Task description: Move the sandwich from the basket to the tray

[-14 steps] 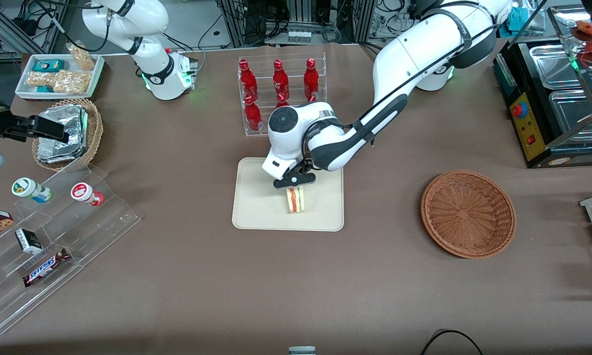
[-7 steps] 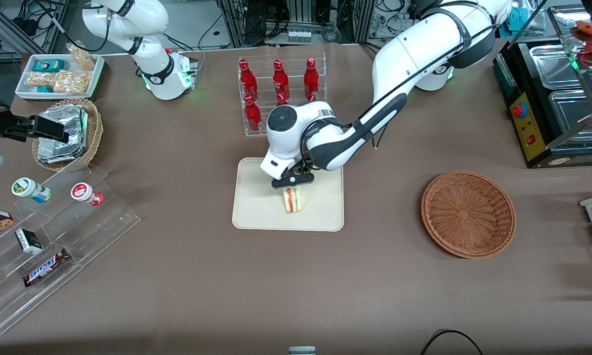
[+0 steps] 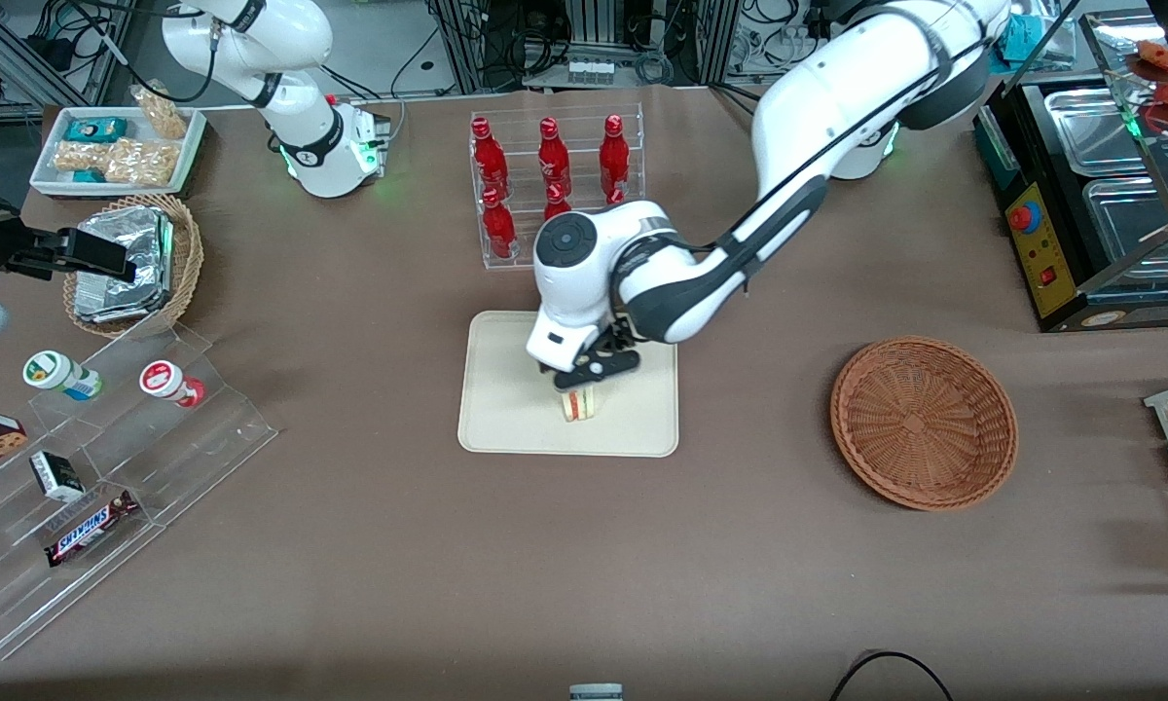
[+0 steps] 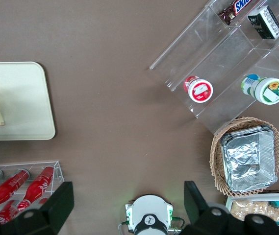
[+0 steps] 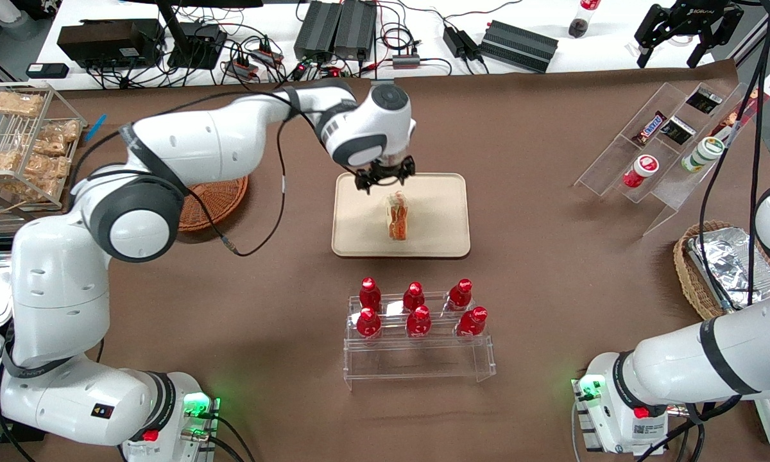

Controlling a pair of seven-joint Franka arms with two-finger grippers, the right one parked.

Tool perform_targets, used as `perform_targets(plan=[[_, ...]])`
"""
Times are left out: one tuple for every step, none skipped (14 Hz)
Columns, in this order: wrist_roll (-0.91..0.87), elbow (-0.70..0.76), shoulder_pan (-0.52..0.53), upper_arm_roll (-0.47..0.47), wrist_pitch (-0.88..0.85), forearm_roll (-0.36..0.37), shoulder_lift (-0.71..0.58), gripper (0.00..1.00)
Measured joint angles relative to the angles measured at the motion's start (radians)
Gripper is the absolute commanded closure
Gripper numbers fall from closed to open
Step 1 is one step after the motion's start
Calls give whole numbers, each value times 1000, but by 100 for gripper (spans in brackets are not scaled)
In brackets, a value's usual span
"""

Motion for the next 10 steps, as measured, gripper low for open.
perform_targets(plan=[[0, 2, 28, -2, -17, -18, -33, 0], [0, 2, 55, -2, -35, -37, -67, 0], [1, 2, 79, -3, -70, -46, -100, 0], [1, 2, 99, -3, -120, -51, -131, 0], [1, 1, 116, -2, -180, -52, -159, 0], [7, -4, 138, -1, -232, -53, -184, 0], [27, -16, 167, -1, -266, -53, -206, 0], [59, -32, 204, 0, -281, -56, -227, 0], [99, -48, 244, 0, -287, -72, -246, 0], [147, -62, 284, 0, -296, -93, -265, 0]])
